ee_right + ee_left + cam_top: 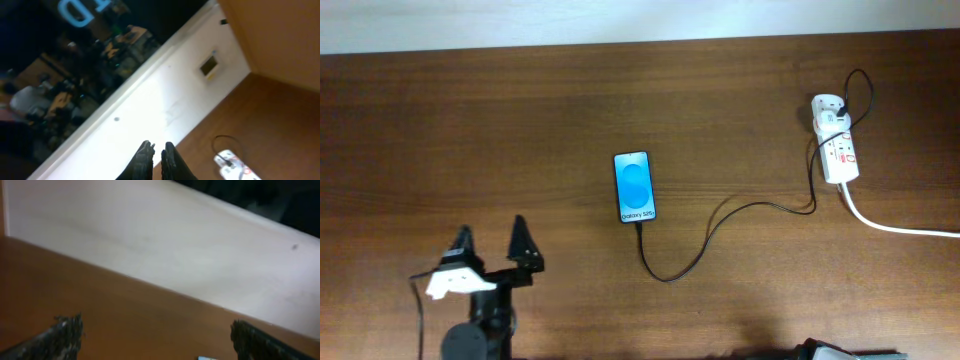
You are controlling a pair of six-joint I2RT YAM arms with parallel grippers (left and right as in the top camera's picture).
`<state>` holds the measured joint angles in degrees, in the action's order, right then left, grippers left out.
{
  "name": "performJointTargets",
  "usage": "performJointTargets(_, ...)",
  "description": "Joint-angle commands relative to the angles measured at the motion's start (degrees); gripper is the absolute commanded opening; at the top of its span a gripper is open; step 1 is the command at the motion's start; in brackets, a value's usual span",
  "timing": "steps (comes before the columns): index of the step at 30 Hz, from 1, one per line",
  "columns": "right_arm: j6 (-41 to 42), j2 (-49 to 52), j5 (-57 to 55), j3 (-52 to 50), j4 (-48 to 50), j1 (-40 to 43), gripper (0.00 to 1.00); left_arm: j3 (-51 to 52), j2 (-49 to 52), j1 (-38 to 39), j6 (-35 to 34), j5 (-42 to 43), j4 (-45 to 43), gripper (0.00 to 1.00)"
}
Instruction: Plug charger to phone and switch on socket
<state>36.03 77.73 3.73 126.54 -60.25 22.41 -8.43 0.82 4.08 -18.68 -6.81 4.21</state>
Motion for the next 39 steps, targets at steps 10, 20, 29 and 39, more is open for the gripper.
performJointTargets(10,-0.02,-5.31,9.79,0.11,0.00,-0.26,0.17,7.54,-0.44,-0.24,5.44,4.11,-0.26,0.99)
performJointTargets(20,0.50,-21.05,9.86,-11.91,3.72,-5.11,0.33,7.56,-0.42,-0.22,6.80,4.28,1.03,0.99)
performJointTargets(29,2.12,-41.70,10.27,-34.51,20.72,-19.26,0.48,7.56,-0.42,-0.22,6.80,4.28,1.03,0.99)
performJointTargets(39,-2.71,-53.86,10.64,-46.93,36.85,-21.66,0.99,7.56,-0.42,-0.24,6.80,4.28,1.03,0.99)
